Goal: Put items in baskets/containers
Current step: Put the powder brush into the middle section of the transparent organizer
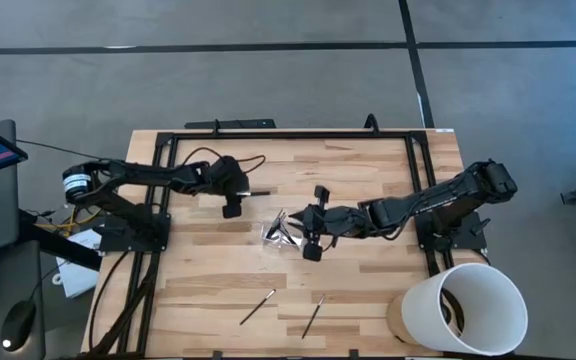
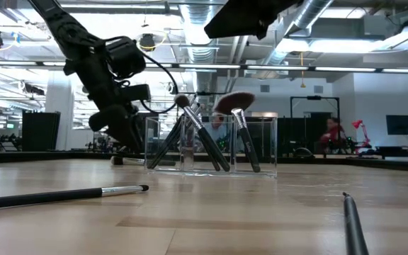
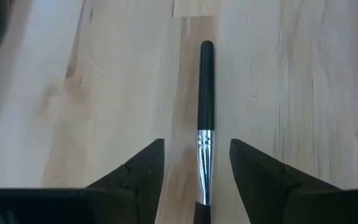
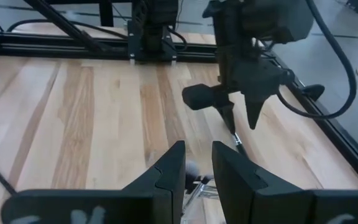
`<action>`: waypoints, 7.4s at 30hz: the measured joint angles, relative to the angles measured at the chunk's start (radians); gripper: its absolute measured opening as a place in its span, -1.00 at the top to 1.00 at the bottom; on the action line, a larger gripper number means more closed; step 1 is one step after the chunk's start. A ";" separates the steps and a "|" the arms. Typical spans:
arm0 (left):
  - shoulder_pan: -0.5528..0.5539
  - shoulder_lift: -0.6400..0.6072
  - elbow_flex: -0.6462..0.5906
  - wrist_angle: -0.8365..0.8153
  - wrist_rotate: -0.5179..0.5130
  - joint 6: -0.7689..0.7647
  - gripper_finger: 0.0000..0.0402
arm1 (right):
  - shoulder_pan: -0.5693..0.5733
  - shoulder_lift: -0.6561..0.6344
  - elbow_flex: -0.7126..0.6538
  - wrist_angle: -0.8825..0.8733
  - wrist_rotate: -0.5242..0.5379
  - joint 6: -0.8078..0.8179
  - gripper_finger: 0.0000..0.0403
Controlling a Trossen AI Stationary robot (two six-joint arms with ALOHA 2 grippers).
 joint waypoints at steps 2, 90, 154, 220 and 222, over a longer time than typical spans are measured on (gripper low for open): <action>0.003 0.002 0.000 0.000 0.005 -0.001 0.12 | 0.000 0.000 0.000 0.000 0.000 0.000 0.64; -0.160 -0.042 0.219 -0.517 -0.131 -0.074 0.84 | 0.048 -0.001 0.000 -0.049 0.003 0.071 0.64; -0.375 -0.366 0.221 -0.536 0.270 -0.660 0.80 | 0.068 0.787 0.859 -0.211 0.528 -0.881 0.53; -0.541 -0.570 -0.366 1.006 0.204 -0.316 0.28 | 0.087 0.106 -0.065 0.746 0.041 -0.243 0.83; -0.552 -0.513 -0.366 1.106 0.208 -0.297 0.21 | 0.063 0.113 -0.070 0.745 -0.020 -0.205 0.83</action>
